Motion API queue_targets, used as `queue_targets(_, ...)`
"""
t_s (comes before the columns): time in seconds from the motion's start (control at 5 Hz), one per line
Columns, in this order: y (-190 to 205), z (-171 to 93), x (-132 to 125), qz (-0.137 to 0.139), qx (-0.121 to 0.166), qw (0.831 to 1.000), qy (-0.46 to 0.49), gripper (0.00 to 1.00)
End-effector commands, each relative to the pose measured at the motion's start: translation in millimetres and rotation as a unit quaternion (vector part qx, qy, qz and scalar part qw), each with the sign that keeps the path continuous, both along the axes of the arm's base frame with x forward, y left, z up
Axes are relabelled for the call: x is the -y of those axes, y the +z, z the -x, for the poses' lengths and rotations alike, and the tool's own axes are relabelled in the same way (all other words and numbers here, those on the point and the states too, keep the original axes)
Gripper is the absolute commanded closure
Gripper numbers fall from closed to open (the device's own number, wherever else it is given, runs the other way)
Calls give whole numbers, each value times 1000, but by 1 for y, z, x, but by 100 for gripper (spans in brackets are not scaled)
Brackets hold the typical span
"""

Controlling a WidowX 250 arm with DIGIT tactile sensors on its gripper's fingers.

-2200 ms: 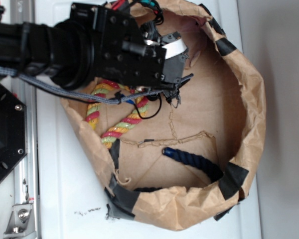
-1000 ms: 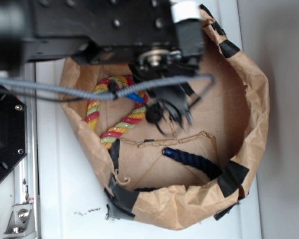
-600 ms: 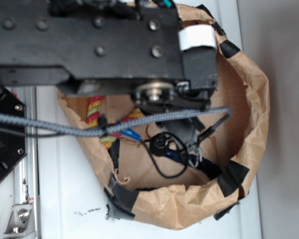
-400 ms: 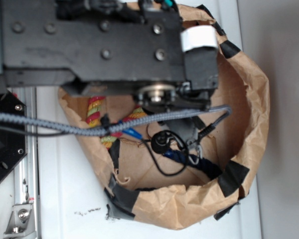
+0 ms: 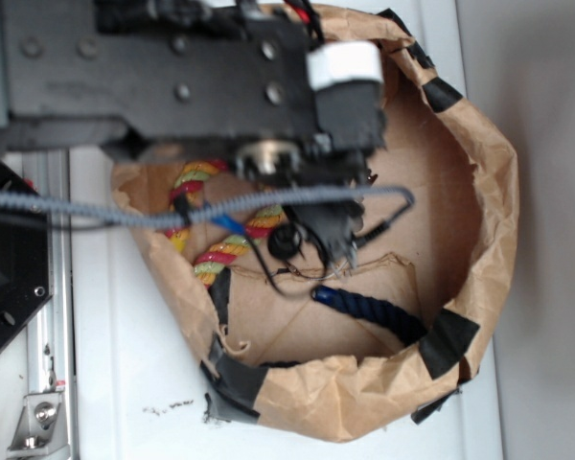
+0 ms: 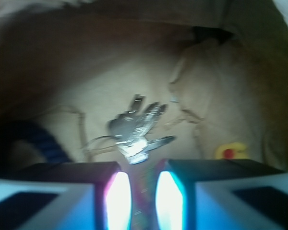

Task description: Grab the silver keys.

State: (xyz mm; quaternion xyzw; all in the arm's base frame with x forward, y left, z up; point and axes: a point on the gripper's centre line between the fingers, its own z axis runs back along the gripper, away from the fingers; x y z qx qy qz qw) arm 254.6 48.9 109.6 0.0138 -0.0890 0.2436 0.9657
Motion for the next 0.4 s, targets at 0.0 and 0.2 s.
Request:
queue_targets(0.0, -12, 1, -26, -16, 16, 999, -25, 0)
queue_targets(0.2, -21, -14, -16, 13, 11, 999, -39, 0)
